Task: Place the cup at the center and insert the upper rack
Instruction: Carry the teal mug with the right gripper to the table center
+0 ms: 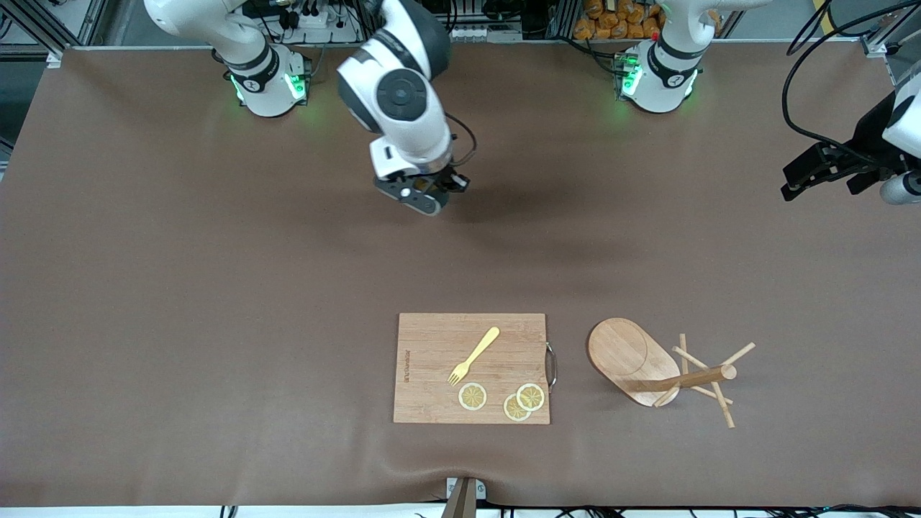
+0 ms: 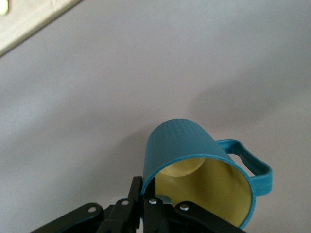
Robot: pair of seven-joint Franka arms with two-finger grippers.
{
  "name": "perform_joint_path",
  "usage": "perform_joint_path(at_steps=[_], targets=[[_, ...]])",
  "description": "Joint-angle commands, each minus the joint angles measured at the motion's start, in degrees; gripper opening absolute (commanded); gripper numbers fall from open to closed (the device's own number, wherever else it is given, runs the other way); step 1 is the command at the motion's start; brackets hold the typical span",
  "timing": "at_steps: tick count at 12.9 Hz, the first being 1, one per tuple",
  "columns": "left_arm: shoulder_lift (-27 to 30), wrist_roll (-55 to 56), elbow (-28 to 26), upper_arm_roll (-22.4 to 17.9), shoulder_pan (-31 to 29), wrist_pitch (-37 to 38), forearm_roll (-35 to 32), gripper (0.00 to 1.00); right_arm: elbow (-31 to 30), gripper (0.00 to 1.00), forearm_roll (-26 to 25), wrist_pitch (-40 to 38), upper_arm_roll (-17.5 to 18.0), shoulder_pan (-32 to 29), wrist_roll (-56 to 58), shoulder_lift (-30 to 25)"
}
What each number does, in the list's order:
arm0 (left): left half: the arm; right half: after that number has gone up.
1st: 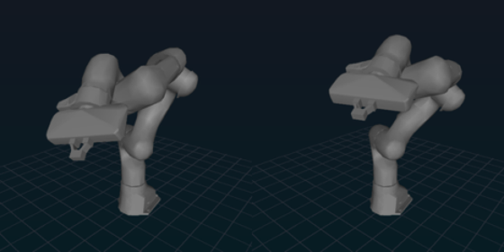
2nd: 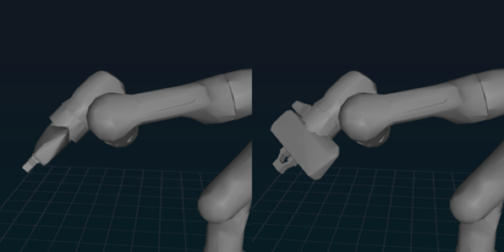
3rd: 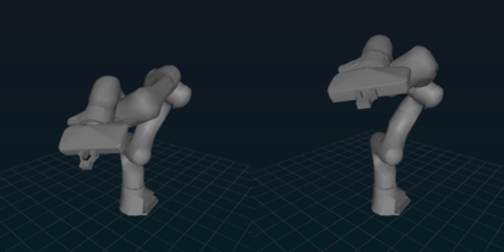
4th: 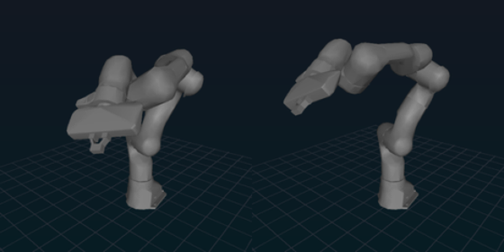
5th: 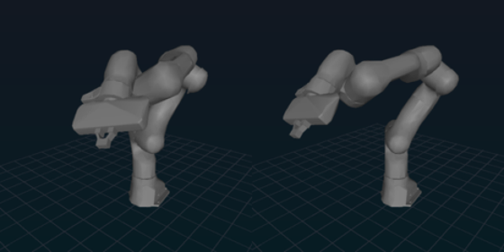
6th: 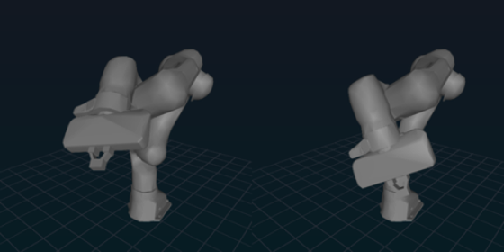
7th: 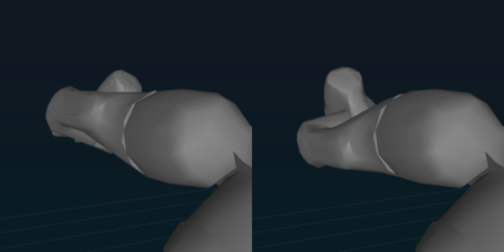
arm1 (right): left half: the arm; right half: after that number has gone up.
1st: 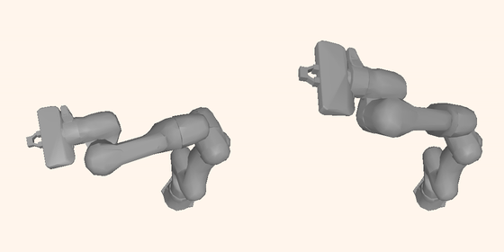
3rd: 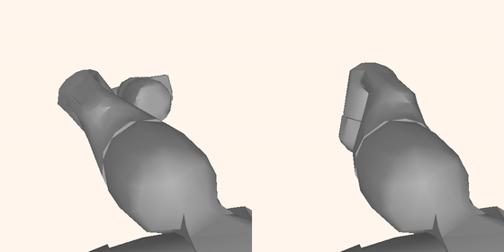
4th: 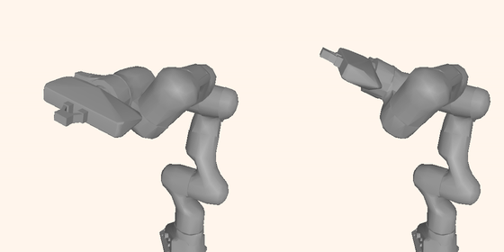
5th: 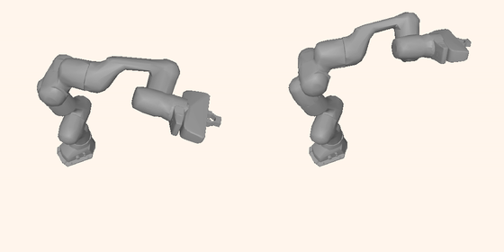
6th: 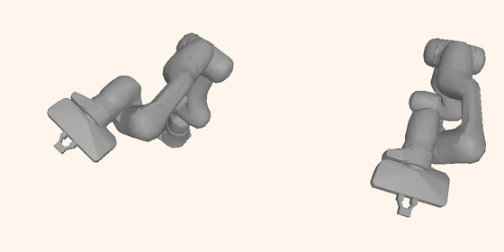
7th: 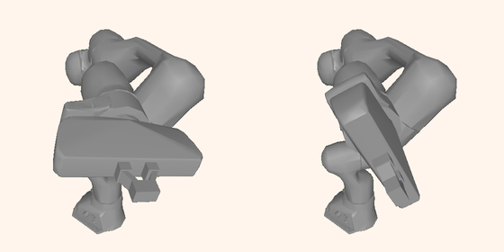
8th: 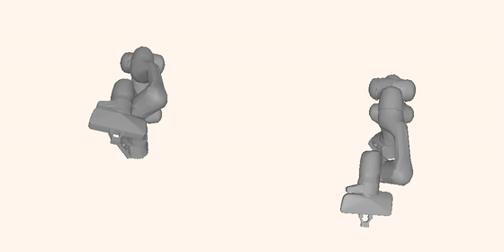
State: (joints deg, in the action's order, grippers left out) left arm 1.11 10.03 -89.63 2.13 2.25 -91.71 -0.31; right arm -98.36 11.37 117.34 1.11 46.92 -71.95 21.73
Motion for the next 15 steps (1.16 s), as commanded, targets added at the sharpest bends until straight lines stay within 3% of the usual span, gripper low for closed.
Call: perform_joint_path(at_steps=[1,6,8,10,15], targets=[[1.5,-0.6,-1.9,0.3,-0.1,-0.8,0.0,1.00,6.5,0.00,1.1,-0.4,-0.9,3.1,-1.0,6.9],[1.4,-0.5,-1.8,1.3,-0.2,-1.2,0.0,1.00,6.9,0.00,1.4,4.1,-0.8,5.3,-9.8,12.2],[1.1,-0.5,-1.9,1.4,-0.1,-1.8,0.0,1.00,6.7,0.00,1.5,4.2,-0.8,5.7,-12.3,12.7],[0.9,-0.4,-1.9,1.4,-0.1,-2.6,0.0,1.00,6.1,0.00,5.1,5.1,-0.9,5.7,-14.2,12.7],[1.8,0.3,-2.0,2.6,-0.3,-1.9,-0.1,1.00,3.5,0.00,5.4,8.9,-0.9,6.4,-14.3,12.8]])
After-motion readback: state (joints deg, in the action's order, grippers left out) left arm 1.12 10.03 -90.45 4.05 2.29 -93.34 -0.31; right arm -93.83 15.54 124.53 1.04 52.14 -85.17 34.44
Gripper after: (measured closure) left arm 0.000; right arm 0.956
